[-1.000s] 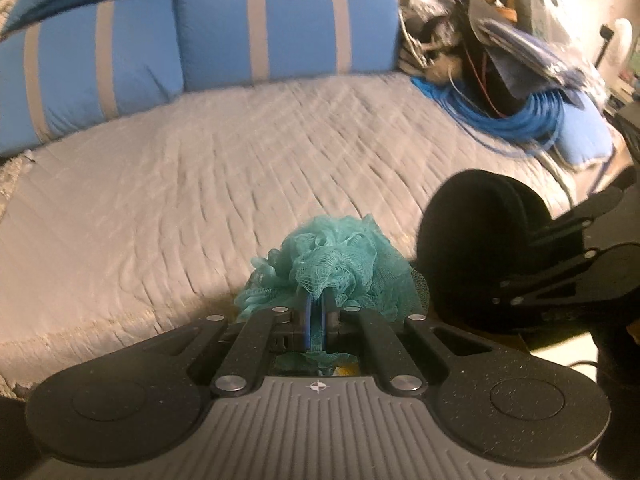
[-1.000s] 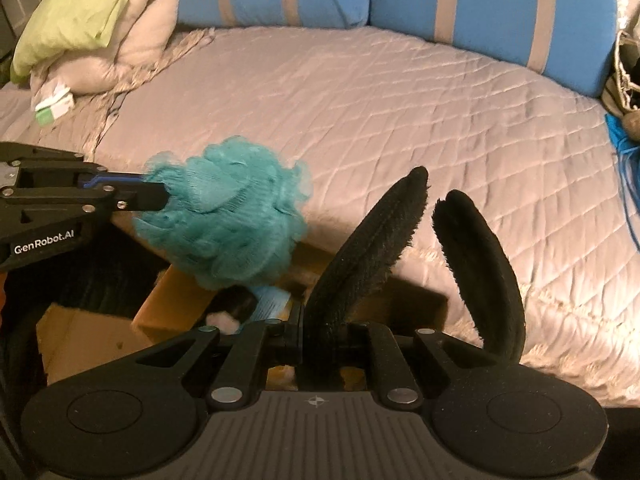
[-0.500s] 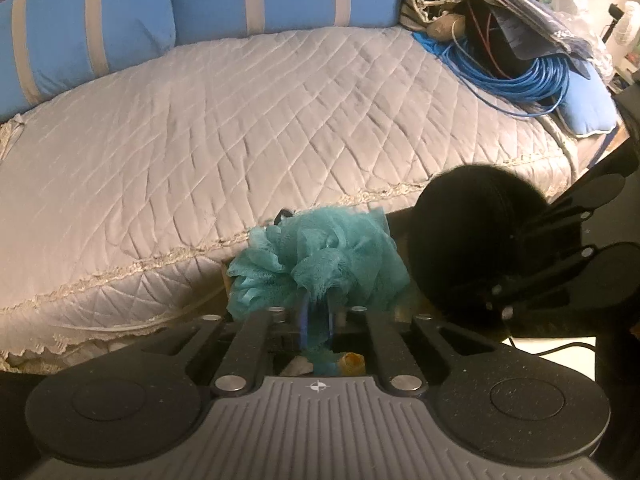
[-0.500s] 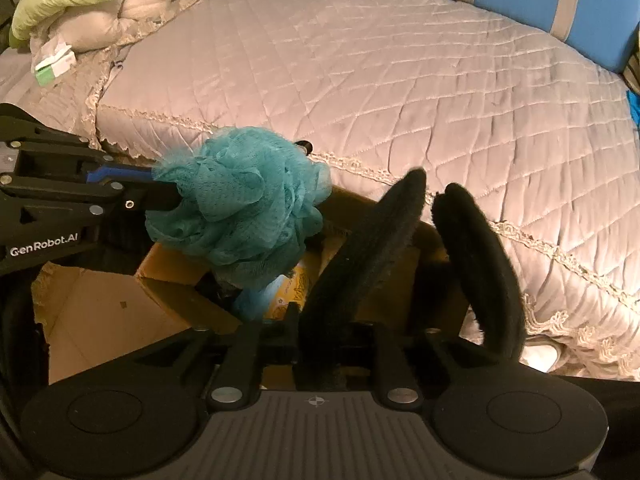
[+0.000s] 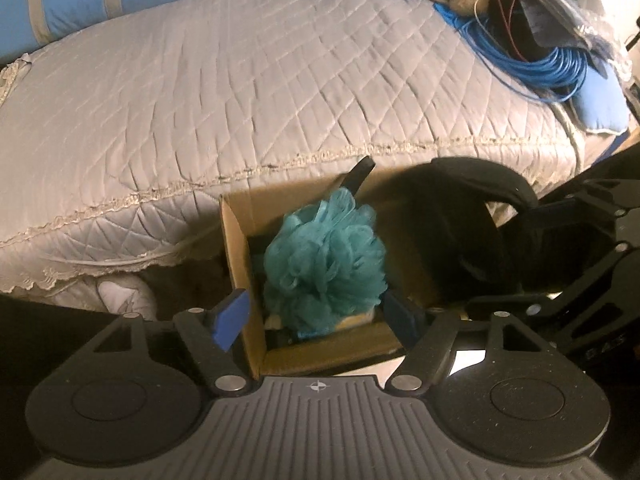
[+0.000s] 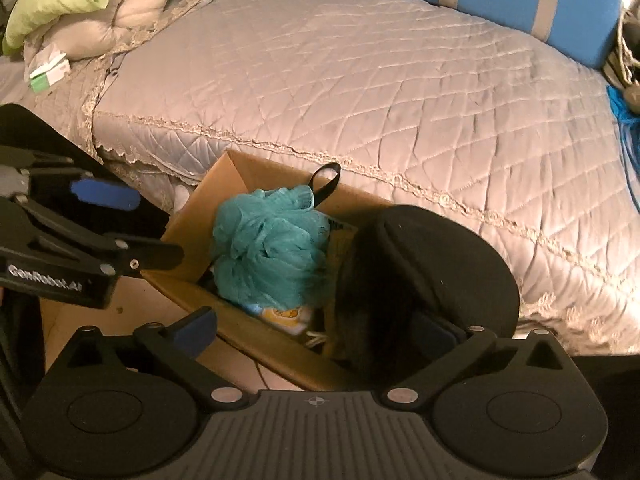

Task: Organize soft objects
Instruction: 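Open both grippers and release the puff and pad into the box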

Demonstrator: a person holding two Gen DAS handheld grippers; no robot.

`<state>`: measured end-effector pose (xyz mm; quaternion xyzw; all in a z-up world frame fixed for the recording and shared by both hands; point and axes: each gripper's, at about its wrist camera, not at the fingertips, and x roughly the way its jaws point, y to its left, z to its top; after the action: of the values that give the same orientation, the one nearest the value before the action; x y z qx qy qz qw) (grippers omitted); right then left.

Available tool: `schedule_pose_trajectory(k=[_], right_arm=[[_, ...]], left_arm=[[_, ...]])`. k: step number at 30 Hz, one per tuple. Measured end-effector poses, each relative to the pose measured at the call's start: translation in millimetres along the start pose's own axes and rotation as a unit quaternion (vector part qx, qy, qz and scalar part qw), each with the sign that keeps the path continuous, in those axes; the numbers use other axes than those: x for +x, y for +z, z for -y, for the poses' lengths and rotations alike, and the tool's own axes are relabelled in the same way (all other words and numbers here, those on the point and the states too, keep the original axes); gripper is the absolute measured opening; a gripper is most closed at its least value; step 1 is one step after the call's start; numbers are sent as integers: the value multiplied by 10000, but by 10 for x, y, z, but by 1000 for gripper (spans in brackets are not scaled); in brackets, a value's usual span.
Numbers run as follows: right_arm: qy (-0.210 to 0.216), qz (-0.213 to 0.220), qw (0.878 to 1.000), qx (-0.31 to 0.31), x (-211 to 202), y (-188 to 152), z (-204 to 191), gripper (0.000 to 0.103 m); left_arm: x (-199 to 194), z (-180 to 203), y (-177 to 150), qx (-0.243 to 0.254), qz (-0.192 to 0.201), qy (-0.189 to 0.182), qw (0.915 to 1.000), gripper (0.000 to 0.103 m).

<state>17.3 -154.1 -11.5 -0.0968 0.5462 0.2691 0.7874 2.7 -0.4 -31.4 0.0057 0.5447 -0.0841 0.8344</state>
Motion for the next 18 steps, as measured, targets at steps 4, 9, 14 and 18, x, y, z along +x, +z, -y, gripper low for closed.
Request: schedule_pose_trajectory(k=[4, 9, 14, 18], right_arm=[[-116, -69, 9996, 267, -59, -70, 33, 103], [-307, -302, 9978, 510, -41, -152, 59, 103], [-518, -362, 9971, 415, -14, -174, 7, 103], [-632, -471, 9963, 333, 32, -170, -7, 103]], left_arm=[[-4, 20, -34, 5, -86, 13, 10000, 82], [-16, 9, -90, -125, -179, -42, 9998, 89], [15, 61, -133, -39, -278, 154, 9995, 98], [46, 32, -141, -124, -376, 245, 9989, 99]])
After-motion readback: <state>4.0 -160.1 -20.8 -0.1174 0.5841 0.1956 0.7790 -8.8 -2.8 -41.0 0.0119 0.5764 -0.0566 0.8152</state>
